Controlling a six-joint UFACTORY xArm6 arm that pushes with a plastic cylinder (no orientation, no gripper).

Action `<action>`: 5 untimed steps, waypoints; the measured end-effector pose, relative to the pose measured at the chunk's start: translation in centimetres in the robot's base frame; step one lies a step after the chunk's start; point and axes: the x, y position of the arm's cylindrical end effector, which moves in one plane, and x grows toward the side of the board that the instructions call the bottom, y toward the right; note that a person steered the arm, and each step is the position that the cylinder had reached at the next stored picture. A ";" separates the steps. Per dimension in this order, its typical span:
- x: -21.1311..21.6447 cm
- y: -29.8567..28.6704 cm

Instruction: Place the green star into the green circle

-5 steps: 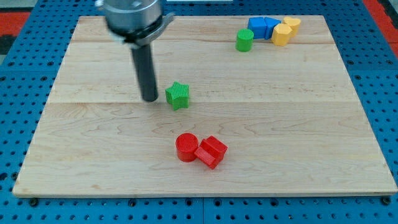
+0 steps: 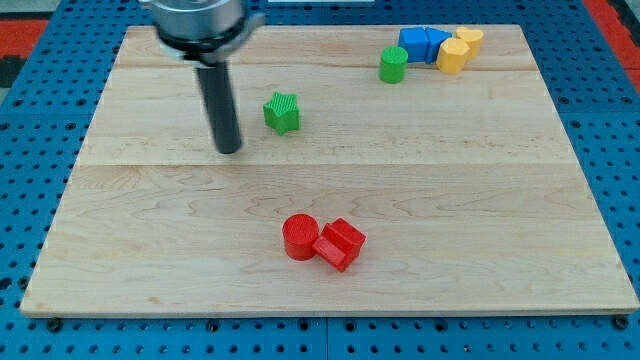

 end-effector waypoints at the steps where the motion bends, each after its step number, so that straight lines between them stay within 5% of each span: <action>1: -5.1 6.3; 3: -13.4 18.2; 5: -6.2 12.6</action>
